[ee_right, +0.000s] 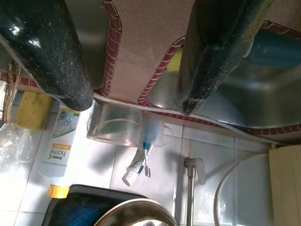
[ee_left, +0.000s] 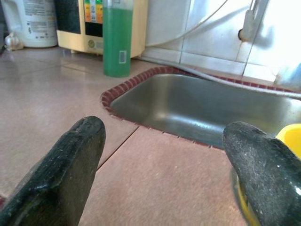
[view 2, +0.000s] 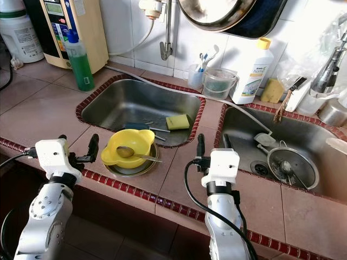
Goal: Kitchen organization
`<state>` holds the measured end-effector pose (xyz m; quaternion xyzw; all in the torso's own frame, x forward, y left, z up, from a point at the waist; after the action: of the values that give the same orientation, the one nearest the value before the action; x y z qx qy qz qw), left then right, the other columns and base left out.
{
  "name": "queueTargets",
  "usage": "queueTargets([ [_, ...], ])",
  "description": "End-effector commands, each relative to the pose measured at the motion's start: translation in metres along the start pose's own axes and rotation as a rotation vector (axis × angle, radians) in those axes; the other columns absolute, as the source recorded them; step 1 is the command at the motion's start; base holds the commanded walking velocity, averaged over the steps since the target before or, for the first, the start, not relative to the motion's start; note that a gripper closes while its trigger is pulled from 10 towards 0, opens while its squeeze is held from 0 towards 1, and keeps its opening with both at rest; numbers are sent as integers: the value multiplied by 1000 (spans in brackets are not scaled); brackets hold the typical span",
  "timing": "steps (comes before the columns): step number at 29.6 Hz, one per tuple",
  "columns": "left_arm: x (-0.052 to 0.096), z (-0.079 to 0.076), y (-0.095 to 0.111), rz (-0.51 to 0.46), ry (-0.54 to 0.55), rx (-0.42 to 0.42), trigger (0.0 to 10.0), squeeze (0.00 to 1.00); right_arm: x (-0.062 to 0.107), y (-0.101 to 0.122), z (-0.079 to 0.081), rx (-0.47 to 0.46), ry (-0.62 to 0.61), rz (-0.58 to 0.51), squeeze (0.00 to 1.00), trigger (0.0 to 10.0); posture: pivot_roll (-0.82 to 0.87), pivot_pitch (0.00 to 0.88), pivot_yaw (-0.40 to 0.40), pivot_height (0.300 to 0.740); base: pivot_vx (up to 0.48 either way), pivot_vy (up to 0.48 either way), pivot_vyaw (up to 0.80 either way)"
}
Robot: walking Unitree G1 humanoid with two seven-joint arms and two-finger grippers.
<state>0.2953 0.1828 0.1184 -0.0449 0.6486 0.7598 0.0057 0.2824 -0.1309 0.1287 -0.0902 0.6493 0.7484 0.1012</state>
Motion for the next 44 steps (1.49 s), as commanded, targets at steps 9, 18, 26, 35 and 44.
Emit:
queueTargets([
  [9, -1, 0, -1, 6, -13, -34, 10000, 0, 3, 1, 1, 4, 13, -9, 0, 10000, -225, 10, -27, 740, 0, 0, 0],
  [18, 3, 4, -4, 29, -32, -25, 10000, 0, 5, -1, 4, 2, 30, 1, 0, 10000, -219, 14, -33, 740, 0, 0, 0],
  [26, 6, 10, -6, 39, -33, -45, 10000, 0, 9, -2, 0, 7, 28, 11, 0, 10000, -213, 32, -39, 740, 0, 0, 0],
  [35, 6, 10, -3, 44, -36, -36, 10000, 0, 8, -2, 1, 3, 32, 15, 0, 10000, -207, 45, -33, 740, 0, 0, 0],
  [44, 5, 17, -3, 52, -19, -57, 10000, 0, 8, -3, -1, 11, 37, 21, 0, 10000, -202, 52, -35, 740, 0, 0, 0],
])
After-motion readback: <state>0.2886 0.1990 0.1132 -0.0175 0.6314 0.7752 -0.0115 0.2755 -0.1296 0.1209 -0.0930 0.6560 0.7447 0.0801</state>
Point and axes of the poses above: a point about 5 cm out from each wrist's last joint towards the gripper, its own x axis pointing back from the gripper into the wrist, its own y axis along the axis of the wrist's last joint, z = x × y, the point moved 2 cm from there along -x, pointing out of the wrist towards the gripper, and after that the axes turned 11 degrees about -x, right-handed, at the moved point
